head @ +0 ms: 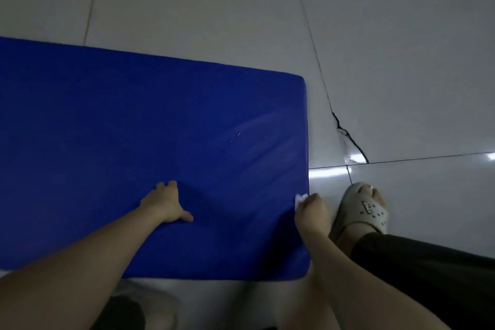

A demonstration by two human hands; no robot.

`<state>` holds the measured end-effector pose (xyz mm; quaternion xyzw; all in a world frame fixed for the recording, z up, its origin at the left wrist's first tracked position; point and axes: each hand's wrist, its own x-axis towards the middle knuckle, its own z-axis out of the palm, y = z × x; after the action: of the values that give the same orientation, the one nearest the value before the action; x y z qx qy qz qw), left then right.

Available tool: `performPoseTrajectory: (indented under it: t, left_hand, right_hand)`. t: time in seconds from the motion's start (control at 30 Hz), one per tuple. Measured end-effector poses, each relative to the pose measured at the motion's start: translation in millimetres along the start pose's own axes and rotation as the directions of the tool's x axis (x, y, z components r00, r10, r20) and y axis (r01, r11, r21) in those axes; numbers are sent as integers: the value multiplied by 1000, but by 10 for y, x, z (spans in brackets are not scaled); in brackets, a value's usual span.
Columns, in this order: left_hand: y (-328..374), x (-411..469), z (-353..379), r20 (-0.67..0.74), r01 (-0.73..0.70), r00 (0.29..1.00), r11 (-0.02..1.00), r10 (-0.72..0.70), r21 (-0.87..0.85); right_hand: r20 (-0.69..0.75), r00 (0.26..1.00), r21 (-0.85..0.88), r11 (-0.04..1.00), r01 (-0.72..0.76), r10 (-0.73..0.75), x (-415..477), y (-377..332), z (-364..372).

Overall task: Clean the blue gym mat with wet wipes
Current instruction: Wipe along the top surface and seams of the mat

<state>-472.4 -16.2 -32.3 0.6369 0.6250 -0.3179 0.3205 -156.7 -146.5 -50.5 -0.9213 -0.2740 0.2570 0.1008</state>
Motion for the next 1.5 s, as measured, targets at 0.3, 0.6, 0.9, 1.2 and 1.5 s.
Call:
performPoseTrajectory:
  t: [0.3, 0.6, 0.9, 1.2, 1.5]
  left_hand:
    - [4, 135, 83, -18, 13, 1000, 998, -12, 58]
    - [63, 142, 12, 30, 43, 999, 997, -45, 67]
    - [66, 137, 17, 24, 59, 998, 997, -60, 50]
    - [98, 184, -2, 34, 97, 994, 992, -100, 81]
    - [130, 70, -63, 17, 82, 996, 993, -84, 89]
  right_hand:
    - [251, 884, 7, 913, 407, -396, -666, -964, 948]
    - [65, 945, -90, 941, 327, -322, 32, -305, 247]
    - [56, 994, 97, 991, 88, -93, 129, -372, 161]
    - [396, 759, -22, 821, 570, -516, -357, -1486, 943]
    - [101, 963, -86, 962, 260, -251, 393, -352, -43]
